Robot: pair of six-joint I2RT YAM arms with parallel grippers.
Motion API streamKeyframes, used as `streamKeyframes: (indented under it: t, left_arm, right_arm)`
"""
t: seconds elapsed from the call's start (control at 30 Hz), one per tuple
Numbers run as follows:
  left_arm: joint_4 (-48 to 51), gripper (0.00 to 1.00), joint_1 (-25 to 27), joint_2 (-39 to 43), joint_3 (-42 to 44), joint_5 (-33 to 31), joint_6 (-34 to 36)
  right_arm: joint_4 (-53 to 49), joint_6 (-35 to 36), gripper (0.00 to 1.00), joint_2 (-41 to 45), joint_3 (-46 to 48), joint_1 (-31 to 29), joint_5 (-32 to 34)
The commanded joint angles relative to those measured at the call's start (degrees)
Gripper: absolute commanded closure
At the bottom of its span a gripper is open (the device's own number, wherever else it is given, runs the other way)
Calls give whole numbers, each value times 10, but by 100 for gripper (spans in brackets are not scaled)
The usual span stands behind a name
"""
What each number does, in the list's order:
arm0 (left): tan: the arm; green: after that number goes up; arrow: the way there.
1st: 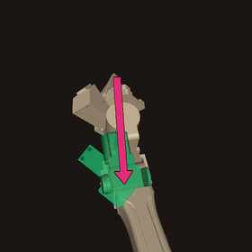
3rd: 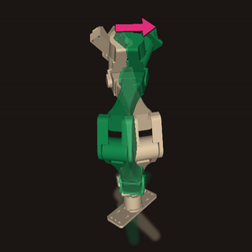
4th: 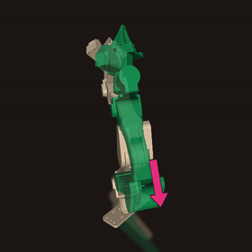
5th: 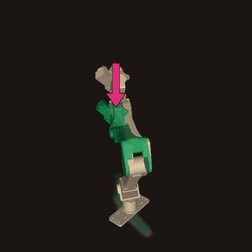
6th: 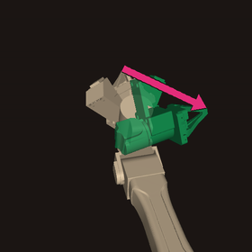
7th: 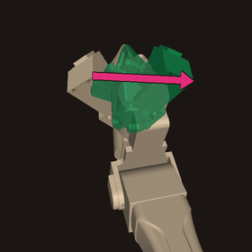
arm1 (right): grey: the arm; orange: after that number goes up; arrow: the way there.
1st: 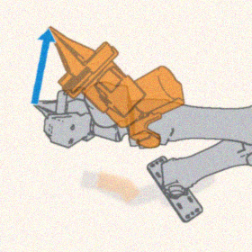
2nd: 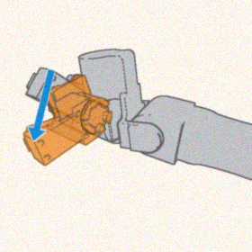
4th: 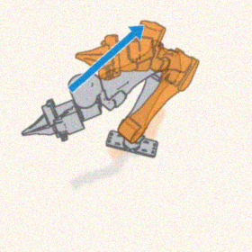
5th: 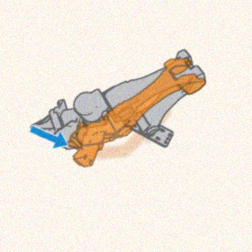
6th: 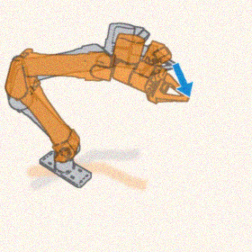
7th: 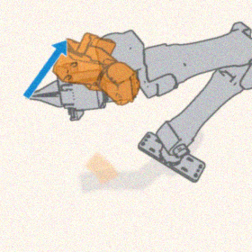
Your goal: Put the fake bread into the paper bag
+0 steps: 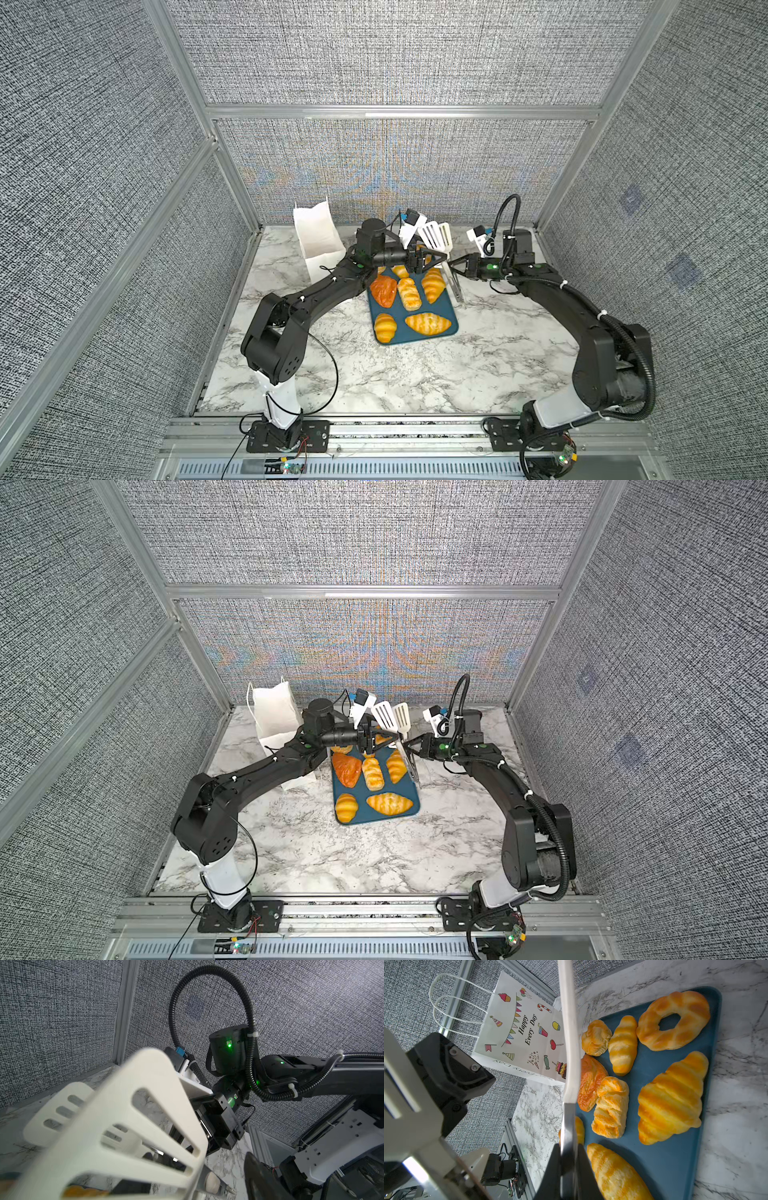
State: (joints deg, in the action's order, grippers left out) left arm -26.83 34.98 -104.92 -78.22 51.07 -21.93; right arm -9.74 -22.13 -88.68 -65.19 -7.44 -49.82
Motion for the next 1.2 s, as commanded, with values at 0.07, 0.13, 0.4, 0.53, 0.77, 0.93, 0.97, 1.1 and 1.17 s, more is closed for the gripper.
streamKeyframes:
  t: [0.07, 0.13, 0.4, 0.53, 0.77, 0.93, 0.97, 1.1, 1.17]
  left_arm:
    - [-18, 36, -1, -5, -6, 17, -3]
    - [-21, 39, -1, -6, -8, 20, -5]
    - [-38, 49, -1, -12, -12, 27, -14]
    - [-36, 56, -1, -12, -12, 24, -14]
    - [-42, 69, -1, -13, -12, 25, -17]
    - [-55, 80, -1, -15, -11, 27, -25]
    - [-59, 83, -1, -15, -9, 25, -27]
    - [-85, 87, -2, -19, -9, 32, -45]
    - [-95, 88, -3, -21, -12, 34, -52]
  right_arm:
    - [28, -15, 91, 0, -9, -1, -24]
    - [29, -16, 90, 0, -10, -2, -29]
    - [38, -23, 90, -2, -10, -7, -37]
    - [39, -23, 89, -3, -9, -8, -38]
    - [44, -26, 89, -3, -9, -8, -38]
    - [53, -33, 88, 2, -7, -7, -38]
    - [56, -34, 88, 3, -6, -8, -39]
    - [63, -35, 87, 5, -4, -7, -42]
    - [62, -32, 84, 8, -4, -8, -41]
